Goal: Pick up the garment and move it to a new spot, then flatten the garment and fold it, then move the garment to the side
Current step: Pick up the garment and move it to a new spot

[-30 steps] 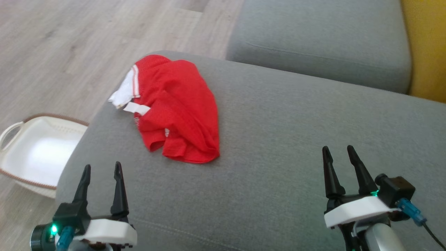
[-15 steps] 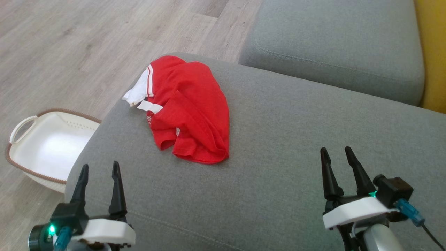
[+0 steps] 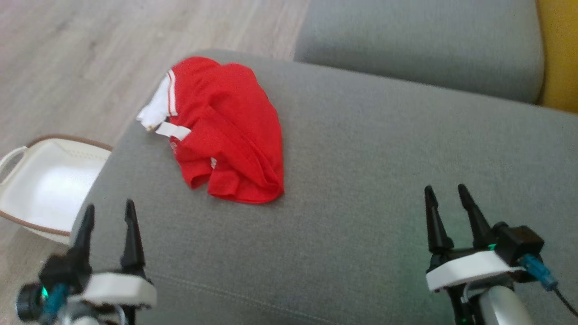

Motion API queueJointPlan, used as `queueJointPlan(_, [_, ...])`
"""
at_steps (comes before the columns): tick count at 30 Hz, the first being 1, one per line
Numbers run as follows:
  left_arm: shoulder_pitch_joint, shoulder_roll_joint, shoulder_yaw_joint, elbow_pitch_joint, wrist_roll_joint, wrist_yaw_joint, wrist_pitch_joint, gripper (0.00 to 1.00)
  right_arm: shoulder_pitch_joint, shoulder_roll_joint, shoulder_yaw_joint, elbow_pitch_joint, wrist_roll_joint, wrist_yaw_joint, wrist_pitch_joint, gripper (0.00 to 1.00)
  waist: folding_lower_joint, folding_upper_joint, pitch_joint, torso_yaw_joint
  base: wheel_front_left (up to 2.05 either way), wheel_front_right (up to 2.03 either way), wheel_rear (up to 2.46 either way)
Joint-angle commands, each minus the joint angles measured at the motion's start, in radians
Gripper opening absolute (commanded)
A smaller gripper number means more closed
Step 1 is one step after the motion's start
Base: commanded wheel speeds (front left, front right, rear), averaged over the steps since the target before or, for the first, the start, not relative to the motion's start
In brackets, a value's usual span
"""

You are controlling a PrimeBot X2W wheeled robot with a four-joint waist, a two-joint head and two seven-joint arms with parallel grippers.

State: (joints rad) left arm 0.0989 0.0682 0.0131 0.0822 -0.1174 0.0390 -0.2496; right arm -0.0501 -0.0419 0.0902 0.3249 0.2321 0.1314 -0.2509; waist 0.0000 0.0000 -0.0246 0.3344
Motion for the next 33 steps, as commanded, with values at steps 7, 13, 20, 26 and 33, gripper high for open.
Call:
queueJointPlan(7, [-0.303,0.125,0.056,0.084,-0.07,-0.103,0.056,1.0,-0.109,-0.008,-0.056,-0.07,-0.077,-0.001,-0.01,1.0,0.0,0.0,0.165,-0.092,0.0,0.0,0.0])
queueJointPlan(13, [-0.539,0.21,0.012,0.212,-0.165,-0.16,0.198,1.0,-0.166,-0.008,-0.094,-0.112,-0.107,-0.001,0.001,1.0,0.0,0.0,0.268,-0.159,0.0,0.0,0.0])
queueJointPlan(20, [-0.789,0.314,-0.097,0.424,-0.256,-0.169,0.339,1.0,-0.201,-0.008,-0.081,-0.148,-0.114,-0.001,0.007,1.0,0.0,0.0,0.359,-0.235,0.0,0.0,0.0])
queueJointPlan(26, [-0.914,0.389,-0.168,0.576,-0.324,-0.169,0.421,1.0,-0.212,-0.008,-0.073,-0.164,-0.109,-0.001,0.005,1.0,0.0,0.0,0.406,-0.285,0.0,0.0,0.0])
queueJointPlan(33, [-1.039,0.444,-0.234,0.725,-0.366,-0.17,0.448,1.0,-0.231,-0.008,-0.07,-0.176,-0.104,-0.001,0.0,1.0,0.0,0.0,0.463,-0.324,0.0,0.0,0.0])
